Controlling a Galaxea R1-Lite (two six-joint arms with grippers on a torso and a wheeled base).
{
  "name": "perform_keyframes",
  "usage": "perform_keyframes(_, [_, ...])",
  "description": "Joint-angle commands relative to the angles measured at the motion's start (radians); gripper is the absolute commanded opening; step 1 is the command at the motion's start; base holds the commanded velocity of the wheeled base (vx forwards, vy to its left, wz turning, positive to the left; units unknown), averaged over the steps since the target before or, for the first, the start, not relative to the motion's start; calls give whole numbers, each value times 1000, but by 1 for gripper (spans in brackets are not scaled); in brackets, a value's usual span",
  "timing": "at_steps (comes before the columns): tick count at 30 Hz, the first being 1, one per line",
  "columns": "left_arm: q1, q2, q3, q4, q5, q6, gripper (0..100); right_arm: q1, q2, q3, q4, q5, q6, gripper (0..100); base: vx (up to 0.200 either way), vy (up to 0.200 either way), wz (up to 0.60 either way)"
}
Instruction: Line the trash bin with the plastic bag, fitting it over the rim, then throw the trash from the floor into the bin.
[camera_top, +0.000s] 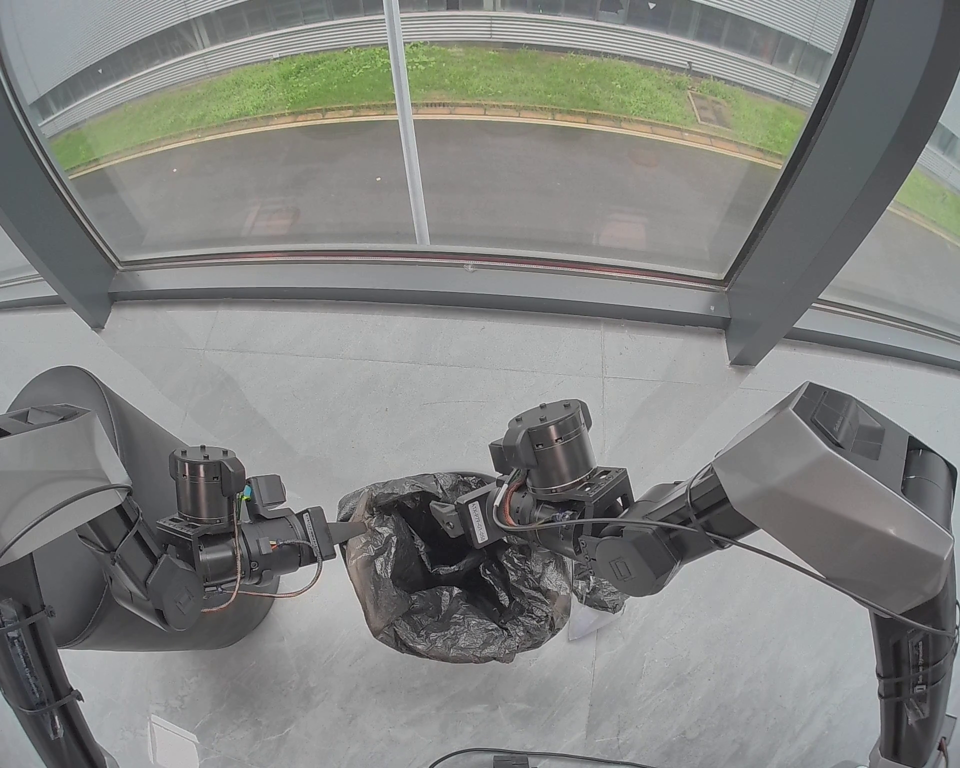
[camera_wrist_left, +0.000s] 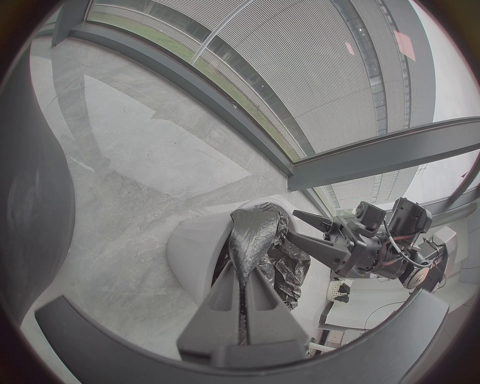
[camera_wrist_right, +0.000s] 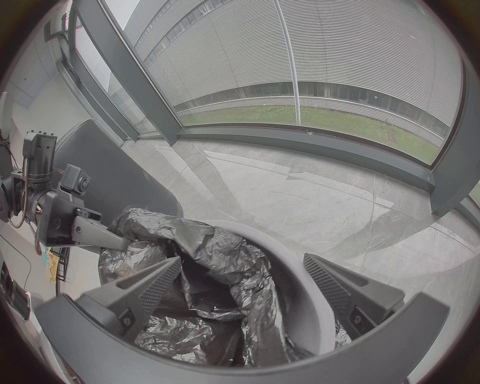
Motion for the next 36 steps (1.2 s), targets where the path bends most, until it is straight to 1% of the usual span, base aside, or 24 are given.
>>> perform_keyframes(1, [-2,-3,0,0,0,-1,0,15,-29,32,-4,2,1,100,0,0,0])
perform_keyframes(9, [0,-3,0,0,0,-2,0,27,-4,37,-2,3,0,100,0,0,0])
perform_keyframes(25, [0,-1,0,0,0,-2,0,3,62,6,-11,-8,0,100,0,0,0])
perform_keyframes(26, [-2,-1,0,0,0,-2,0,3,62,4,-11,-8,0,0,0,0,0])
perform_keyframes(36, [0,-3,0,0,8,-2,0,0,45,7,-11,-14,1,0,0,0,0])
